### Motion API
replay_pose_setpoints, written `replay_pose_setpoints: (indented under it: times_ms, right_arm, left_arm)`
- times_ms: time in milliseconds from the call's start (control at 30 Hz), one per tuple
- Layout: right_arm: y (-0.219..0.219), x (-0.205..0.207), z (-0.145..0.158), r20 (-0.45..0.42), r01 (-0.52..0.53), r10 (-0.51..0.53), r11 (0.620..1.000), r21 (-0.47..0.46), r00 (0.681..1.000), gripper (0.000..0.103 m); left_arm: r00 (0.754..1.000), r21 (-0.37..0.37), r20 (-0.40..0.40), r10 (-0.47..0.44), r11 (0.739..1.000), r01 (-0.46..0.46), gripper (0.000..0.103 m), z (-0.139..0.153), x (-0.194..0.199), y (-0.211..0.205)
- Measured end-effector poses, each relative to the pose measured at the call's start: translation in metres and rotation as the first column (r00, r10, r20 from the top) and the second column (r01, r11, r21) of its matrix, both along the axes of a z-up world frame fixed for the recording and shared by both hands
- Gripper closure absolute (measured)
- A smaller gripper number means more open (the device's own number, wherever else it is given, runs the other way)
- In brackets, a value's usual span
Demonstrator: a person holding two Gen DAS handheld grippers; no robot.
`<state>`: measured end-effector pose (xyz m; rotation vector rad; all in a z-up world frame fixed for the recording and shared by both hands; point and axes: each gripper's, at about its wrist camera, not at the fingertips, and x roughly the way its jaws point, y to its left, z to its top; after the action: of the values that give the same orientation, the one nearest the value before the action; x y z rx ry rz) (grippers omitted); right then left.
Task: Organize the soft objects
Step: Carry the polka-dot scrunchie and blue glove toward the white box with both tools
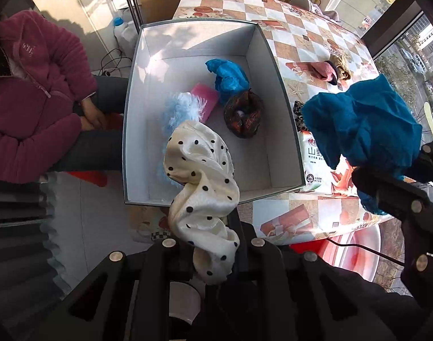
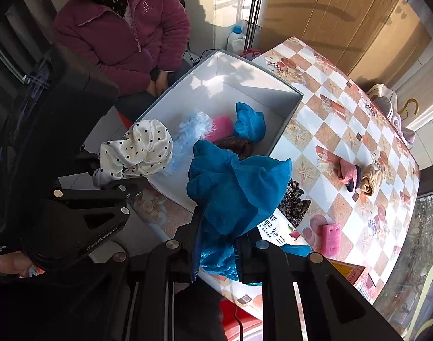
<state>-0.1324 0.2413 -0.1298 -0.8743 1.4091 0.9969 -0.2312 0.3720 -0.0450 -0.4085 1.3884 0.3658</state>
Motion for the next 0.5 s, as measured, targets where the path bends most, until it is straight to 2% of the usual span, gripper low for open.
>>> replay_pose_setpoints:
  times_ms: [333,500]
  right_arm:
    - [0.007,-0.003,-0.001,-0.024,-0.016,0.017,1.0,0.025,1.0,0.083]
    - [0.014,0.006,-0.005,-0.067,-0.005,0.008,0.999,0.047,0.998,0.083]
  left_arm:
    - [0.999,0.002,0.001,0.037,0.999,-0.037,0.083,0.003,-0.004,0.002]
    - [0.995,0.0,0.015,0.098,0.995,-0.098,0.083,0.007,-0.009,0.008]
